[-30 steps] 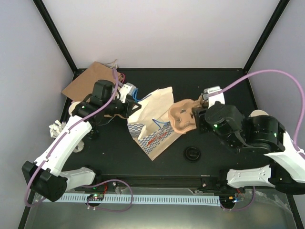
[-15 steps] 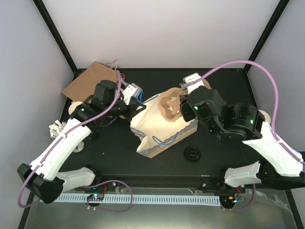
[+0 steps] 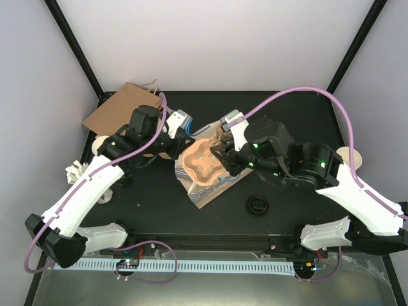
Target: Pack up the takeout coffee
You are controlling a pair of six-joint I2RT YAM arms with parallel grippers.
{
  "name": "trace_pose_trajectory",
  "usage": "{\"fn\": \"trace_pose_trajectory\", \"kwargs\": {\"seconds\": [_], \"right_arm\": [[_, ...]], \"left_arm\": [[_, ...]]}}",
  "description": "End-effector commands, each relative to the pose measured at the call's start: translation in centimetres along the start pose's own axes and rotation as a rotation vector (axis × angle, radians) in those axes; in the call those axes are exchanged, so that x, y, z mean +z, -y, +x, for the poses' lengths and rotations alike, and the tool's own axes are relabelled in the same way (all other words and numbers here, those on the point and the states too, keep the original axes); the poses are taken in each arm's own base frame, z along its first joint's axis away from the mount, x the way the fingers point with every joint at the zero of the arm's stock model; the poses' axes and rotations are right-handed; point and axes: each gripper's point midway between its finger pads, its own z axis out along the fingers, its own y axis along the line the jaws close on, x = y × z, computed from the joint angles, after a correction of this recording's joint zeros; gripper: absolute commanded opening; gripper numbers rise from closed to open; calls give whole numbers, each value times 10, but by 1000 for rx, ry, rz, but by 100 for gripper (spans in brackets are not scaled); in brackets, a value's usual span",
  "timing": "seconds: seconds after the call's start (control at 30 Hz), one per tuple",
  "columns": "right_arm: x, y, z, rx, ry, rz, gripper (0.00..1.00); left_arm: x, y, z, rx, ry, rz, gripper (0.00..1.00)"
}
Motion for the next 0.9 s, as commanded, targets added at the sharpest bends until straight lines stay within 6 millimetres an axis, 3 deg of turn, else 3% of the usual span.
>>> {"fn": "trace_pose_trajectory", "kwargs": {"seconds": [0.0, 0.33, 0.57, 0.87], "right_arm": [[9, -17, -3, 83, 22, -107, 35], [32, -5, 18, 242, -54, -270, 35], [46, 30, 41, 305, -99, -169, 35], [28, 6, 29, 293, -76, -312, 34]], "left_arm": [[-10, 9, -22, 18, 59, 13, 2], [-12, 14, -22, 23, 63, 31, 2], [-12, 15, -20, 23, 57, 39, 2], [-9, 14, -20, 11, 51, 35, 1]]}}
